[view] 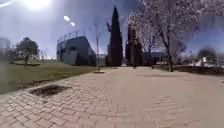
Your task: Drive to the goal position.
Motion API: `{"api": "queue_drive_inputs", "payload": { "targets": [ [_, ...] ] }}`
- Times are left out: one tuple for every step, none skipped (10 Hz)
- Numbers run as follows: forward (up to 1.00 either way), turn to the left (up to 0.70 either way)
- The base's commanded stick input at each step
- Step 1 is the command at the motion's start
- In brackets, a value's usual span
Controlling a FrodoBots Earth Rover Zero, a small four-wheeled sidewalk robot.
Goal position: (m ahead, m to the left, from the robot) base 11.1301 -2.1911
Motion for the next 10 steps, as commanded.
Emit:
{"api": "queue_drive_inputs", "payload": {
  "targets": [
    [0.96, 0.0],
    [0.96, 0.0],
    [0.96, 0.0],
    [0.96, 0.0],
    [0.96, 0.0],
    [0.96, 0.0],
    [0.96, 0.0],
    [0.96, 0.0],
    [0.96, 0.0],
    [0.96, 0.0]
  ]
}}
